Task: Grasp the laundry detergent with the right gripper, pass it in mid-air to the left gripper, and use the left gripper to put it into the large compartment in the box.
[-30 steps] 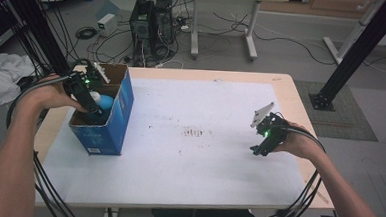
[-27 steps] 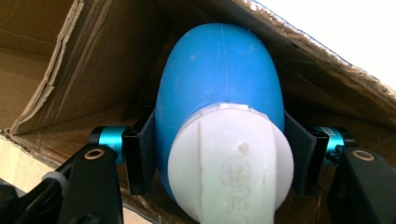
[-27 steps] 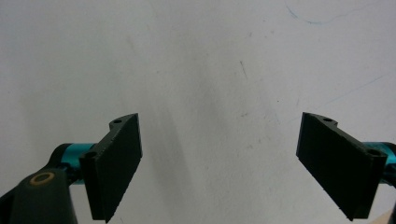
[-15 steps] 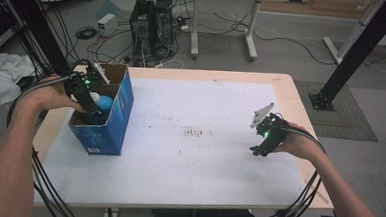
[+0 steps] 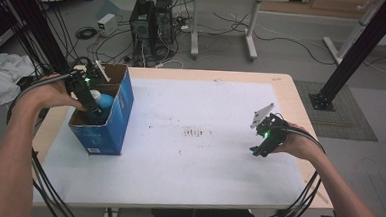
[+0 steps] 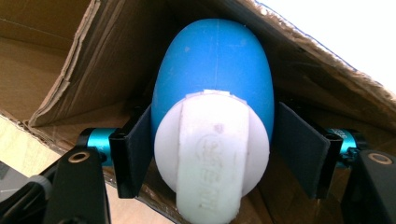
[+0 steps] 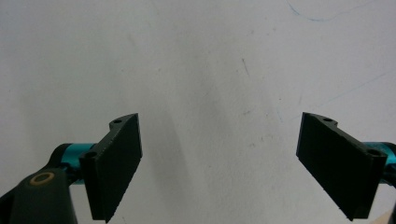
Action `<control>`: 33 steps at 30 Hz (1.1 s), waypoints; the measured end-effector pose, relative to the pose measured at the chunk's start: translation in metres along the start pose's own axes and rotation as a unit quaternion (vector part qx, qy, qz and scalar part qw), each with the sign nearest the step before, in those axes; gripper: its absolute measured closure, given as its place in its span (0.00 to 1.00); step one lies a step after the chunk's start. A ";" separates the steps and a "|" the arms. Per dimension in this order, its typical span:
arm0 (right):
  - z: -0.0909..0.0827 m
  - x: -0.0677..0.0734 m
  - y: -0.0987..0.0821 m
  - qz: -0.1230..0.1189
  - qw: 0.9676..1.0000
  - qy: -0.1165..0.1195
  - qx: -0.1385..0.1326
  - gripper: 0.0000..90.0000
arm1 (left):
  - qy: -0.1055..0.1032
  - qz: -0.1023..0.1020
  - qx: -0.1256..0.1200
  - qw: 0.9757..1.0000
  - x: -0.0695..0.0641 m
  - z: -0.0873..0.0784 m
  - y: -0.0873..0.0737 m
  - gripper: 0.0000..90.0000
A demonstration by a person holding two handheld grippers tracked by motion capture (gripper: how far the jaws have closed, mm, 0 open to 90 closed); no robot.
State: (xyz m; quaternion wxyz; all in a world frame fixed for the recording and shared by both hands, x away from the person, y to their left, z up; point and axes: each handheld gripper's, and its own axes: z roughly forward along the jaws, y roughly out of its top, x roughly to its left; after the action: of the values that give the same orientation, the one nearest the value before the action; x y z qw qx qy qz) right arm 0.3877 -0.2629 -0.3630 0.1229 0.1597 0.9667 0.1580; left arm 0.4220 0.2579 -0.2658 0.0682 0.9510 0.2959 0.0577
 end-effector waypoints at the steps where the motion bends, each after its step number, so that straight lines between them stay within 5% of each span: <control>1: 0.000 0.000 0.000 -0.003 1.000 0.001 -0.001 0.15 | -0.001 -0.001 0.001 1.000 0.000 0.000 0.000 0.34; 20: 0.001 0.001 -0.001 0.002 1.000 0.002 0.002 0.15 | -0.002 0.009 0.003 1.000 -0.001 -0.019 0.002 0.26; 25: 0.001 0.001 0.000 -0.007 1.000 0.001 -0.002 0.15 | 0.017 -0.012 -0.007 1.000 0.001 -0.024 0.001 0.21; 33: 0.000 0.000 -0.001 -0.008 1.000 0.003 -0.001 0.15 | 0.028 -0.003 -0.016 0.999 0.000 -0.041 0.007 0.21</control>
State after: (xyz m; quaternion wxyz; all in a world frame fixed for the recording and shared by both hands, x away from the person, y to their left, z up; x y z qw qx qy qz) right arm 0.3876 -0.2641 -0.3629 0.1216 0.1512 0.9681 0.1583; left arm 0.4193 0.2560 -0.2239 0.0753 0.9469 0.2996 0.0892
